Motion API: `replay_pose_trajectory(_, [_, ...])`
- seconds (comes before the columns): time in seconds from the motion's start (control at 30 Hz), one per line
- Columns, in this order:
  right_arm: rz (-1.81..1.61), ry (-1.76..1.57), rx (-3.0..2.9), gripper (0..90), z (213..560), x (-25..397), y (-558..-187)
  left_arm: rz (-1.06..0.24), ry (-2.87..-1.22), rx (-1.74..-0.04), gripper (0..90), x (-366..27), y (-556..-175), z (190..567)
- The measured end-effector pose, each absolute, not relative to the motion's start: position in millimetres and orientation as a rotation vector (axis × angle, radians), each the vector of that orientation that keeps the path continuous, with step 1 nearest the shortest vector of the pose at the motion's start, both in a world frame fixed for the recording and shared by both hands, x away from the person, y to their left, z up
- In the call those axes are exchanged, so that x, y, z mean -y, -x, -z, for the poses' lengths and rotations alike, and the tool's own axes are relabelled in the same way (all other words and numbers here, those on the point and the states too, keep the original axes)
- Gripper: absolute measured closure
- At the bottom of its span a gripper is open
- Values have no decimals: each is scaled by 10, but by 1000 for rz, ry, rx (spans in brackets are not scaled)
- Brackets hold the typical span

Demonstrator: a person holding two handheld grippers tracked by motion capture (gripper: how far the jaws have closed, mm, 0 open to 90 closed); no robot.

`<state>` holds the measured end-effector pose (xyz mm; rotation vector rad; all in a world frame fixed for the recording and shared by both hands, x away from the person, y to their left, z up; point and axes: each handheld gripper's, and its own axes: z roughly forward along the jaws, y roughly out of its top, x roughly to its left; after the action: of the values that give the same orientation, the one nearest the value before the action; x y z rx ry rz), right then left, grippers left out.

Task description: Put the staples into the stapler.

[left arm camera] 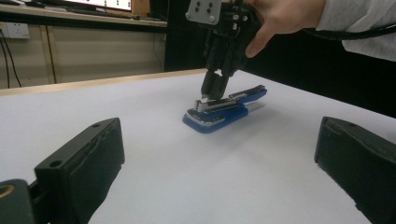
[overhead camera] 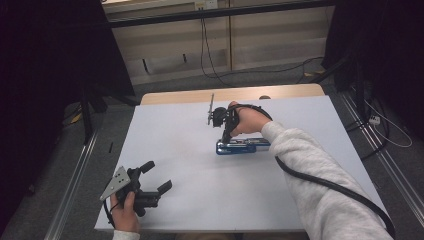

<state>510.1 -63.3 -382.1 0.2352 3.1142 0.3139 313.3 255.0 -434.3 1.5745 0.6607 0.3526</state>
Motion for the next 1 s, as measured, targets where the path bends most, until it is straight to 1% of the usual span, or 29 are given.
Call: replay_pose_trajectory(1.0, [-308, -226, -3112, 788, 3865, 602, -5107, -346, -1580, -655, 15, -2542, -3134, 4345])
